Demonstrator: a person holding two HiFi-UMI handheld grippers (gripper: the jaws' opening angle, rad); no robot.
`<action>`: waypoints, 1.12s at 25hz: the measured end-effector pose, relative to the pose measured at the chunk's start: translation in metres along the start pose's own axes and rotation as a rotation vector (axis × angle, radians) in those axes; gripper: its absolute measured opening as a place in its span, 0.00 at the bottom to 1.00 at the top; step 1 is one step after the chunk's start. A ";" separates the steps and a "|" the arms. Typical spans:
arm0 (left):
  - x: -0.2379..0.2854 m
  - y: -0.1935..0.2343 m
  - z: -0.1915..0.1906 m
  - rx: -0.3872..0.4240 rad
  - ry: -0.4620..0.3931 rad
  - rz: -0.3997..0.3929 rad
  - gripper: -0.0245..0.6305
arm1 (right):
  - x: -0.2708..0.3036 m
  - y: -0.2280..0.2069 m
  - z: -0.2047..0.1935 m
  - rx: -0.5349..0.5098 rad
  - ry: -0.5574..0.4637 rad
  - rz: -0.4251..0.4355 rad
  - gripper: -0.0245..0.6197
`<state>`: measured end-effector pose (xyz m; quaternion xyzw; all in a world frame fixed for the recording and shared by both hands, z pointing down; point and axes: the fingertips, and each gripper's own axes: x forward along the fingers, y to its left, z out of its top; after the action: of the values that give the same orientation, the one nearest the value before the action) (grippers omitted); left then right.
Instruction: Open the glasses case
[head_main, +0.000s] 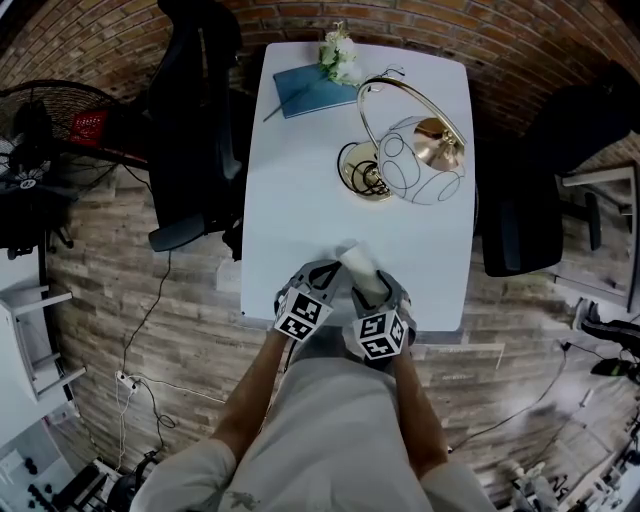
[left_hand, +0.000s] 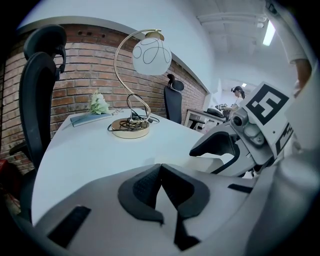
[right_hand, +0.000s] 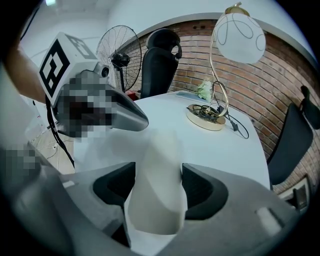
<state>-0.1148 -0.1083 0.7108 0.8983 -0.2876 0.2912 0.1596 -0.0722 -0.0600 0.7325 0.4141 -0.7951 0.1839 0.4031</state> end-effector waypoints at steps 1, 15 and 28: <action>0.001 0.000 -0.001 0.000 0.002 0.001 0.05 | 0.000 0.000 0.000 0.002 -0.002 0.000 0.48; 0.010 -0.009 -0.014 -0.006 0.042 -0.019 0.05 | -0.007 -0.007 0.007 0.131 -0.066 0.080 0.48; 0.021 -0.012 -0.017 -0.007 0.076 -0.021 0.05 | -0.008 -0.009 0.009 0.148 -0.066 0.095 0.48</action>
<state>-0.1011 -0.0997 0.7355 0.8890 -0.2731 0.3225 0.1763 -0.0663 -0.0666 0.7204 0.4105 -0.8110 0.2471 0.3357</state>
